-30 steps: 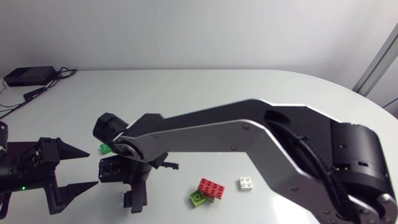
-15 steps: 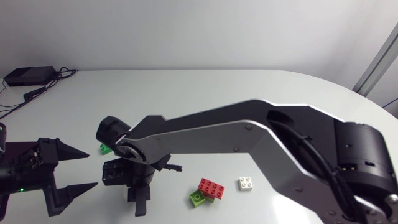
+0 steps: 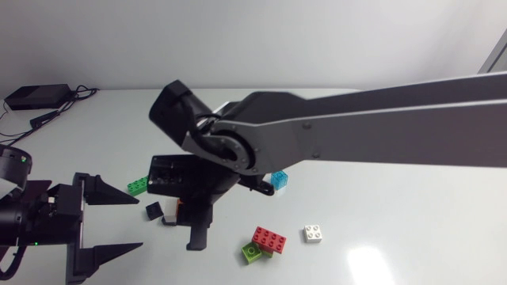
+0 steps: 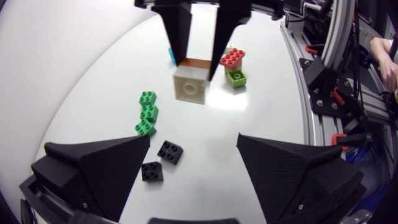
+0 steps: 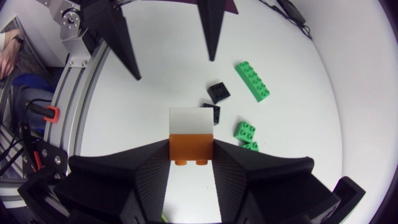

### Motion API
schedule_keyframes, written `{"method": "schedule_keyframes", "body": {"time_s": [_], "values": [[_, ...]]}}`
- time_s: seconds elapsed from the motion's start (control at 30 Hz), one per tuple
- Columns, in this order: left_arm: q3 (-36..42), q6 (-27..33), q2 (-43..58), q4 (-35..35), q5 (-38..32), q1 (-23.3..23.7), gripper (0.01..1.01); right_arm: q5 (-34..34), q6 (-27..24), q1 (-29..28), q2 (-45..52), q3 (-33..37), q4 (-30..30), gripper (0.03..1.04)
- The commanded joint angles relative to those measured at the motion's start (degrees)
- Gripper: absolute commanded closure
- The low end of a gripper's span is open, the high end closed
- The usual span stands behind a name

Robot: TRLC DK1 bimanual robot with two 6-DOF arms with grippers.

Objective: Separate the duplo bricks

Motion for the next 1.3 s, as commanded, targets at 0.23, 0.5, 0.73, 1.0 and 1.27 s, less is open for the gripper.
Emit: {"method": "schedule_keyframes", "body": {"time_s": [0.23, 0.5, 0.73, 1.0, 1.27], "values": [[2.0, -15.8, 0.1, 10.5, 0.6, -14.2, 0.115, 0.1, 3.9, 0.2, -4.8, -6.5, 1.7, 0.85], [3.1, -19.7, 4.1, 14.3, 0.5, -17.7, 0.164, 0.1, 4.7, 0.7, -7.7, -8.1, 1.7, 0.85], [3.8, -21.4, 5.3, 15.4, 0.5, -19.4, 0.359, -0.1, 4.9, 1.0, -8.5, -9.4, 1.9, 0.85], [3.7, -22.8, 6.0, 16.9, 0.5, -20.0, 0.441, -0.4, 4.9, 1.0, -9.1, -11.2, 3.1, 0.85], [3.9, -24.0, 6.2, 17.1, 0.8, -21.0, 0.567, -0.5, 4.9, 1.1, -10.3, -11.1, 3.3, 0.85]]}}
